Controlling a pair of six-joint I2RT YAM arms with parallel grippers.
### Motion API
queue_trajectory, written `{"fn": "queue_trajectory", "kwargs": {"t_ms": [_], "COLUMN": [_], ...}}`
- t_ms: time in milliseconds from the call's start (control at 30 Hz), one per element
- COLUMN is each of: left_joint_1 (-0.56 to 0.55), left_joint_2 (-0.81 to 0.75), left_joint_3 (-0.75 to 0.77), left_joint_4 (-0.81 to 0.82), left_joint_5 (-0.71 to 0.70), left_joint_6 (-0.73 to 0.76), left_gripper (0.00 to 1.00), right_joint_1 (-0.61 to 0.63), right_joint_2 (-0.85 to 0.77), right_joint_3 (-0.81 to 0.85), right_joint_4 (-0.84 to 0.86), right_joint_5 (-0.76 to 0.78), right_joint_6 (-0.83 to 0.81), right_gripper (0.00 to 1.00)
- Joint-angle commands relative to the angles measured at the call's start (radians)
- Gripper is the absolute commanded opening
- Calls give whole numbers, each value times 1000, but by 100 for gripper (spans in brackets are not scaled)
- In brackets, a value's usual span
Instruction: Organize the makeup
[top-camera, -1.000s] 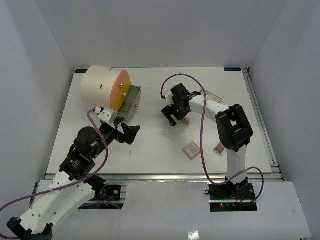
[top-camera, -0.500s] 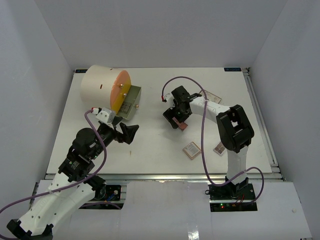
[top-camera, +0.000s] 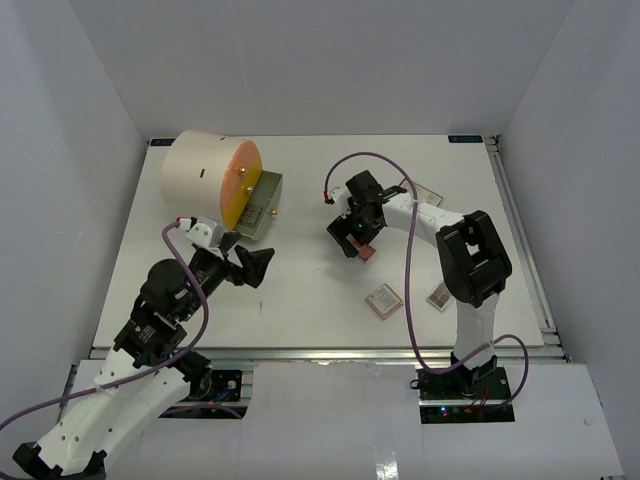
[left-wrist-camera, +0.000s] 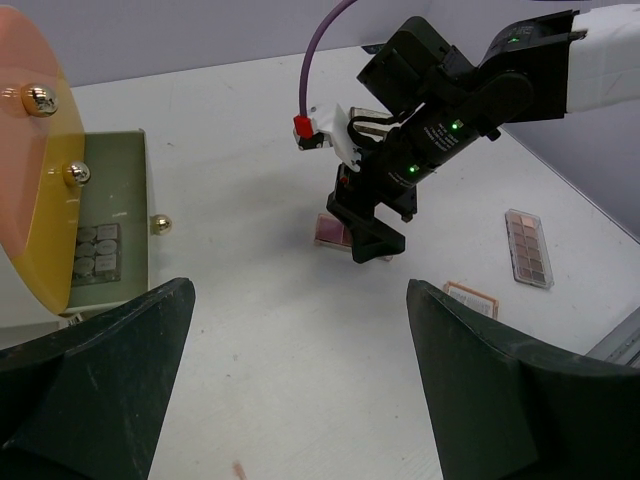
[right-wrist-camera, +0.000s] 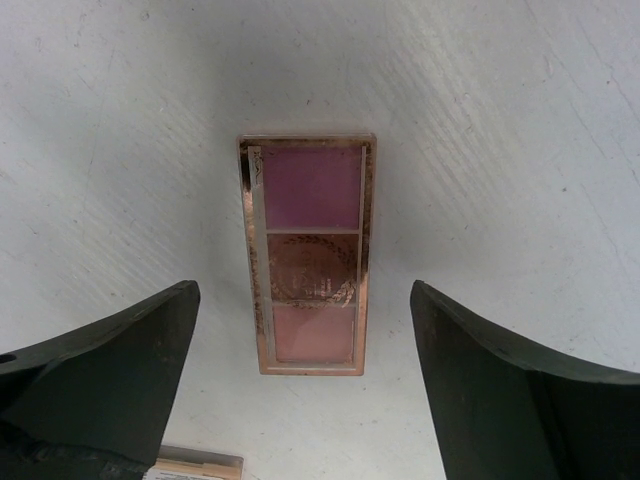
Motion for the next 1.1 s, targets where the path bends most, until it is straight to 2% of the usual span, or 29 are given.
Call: {"fn": "queue_trajectory", "kwargs": {"t_ms": [0, 167, 300, 433, 567, 700, 900, 1000, 1067], "left_joint_1": [5, 7, 7, 7, 7, 7, 7, 8, 8], "left_joint_2": [-14, -15, -18, -18, -25, -44, -112, -169, -214], "left_joint_3": [-7, -7, -7, -8, -8, -11, -20, -33, -41], "left_joint_4": [-3, -5, -5, -5, -2, 1, 10, 20, 28], "left_joint_5": [-11, -12, -11, -13, -17, -26, -79, -130, -154], "left_joint_6": [-6, -6, -6, -6, -7, -6, -8, -10, -9], "left_gripper": [98, 98, 98, 98, 98, 98, 98, 98, 98], "right_joint_1": [-6, -5, -5, -2, 12, 54, 176, 240, 294], "right_joint_2": [19, 35, 44, 37, -4, -60, -141, -170, -180], "right_joint_3": [20, 20, 16, 5, -12, 22, 106, 124, 100], "right_joint_4": [2, 2, 6, 19, 49, 51, 86, 157, 276], "right_joint_5": [-24, -40, -29, -12, 7, 48, 184, 278, 329], "right_joint_6": [-18, -25, -30, -43, -94, -188, -490, -689, -875], "right_gripper": [88, 81, 71, 57, 36, 25, 19, 16, 15]}}
